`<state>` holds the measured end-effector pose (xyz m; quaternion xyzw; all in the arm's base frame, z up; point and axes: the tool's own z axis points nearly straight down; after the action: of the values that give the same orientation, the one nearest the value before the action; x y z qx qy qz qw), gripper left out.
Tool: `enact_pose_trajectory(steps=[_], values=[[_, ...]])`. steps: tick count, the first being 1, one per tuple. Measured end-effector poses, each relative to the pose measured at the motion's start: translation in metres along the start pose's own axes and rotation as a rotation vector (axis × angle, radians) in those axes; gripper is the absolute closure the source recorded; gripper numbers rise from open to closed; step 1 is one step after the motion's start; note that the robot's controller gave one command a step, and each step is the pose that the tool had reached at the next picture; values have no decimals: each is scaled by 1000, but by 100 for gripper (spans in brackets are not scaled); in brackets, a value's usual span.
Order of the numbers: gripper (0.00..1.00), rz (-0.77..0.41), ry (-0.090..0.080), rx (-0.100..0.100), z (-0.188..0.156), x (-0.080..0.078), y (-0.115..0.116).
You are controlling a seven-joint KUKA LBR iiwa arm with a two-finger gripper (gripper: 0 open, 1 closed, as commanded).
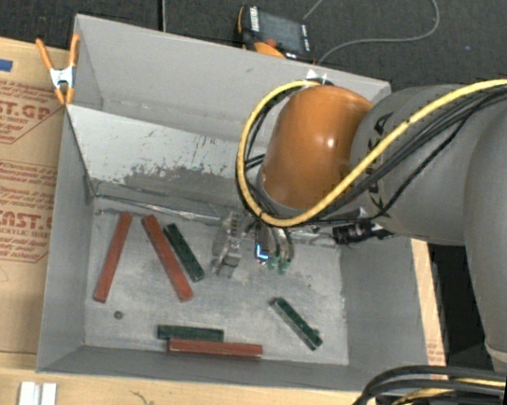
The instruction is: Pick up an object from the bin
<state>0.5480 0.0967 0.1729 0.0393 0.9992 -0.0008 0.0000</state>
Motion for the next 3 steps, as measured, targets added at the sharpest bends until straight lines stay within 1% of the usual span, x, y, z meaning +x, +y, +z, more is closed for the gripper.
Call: enact_pose_trajectory(steps=[1,2,3], values=[[0,-4,-1,-2,0,0,3],[0,-33,6,-2,91,15,63],[0,0,-2,0,103,3,-1]])
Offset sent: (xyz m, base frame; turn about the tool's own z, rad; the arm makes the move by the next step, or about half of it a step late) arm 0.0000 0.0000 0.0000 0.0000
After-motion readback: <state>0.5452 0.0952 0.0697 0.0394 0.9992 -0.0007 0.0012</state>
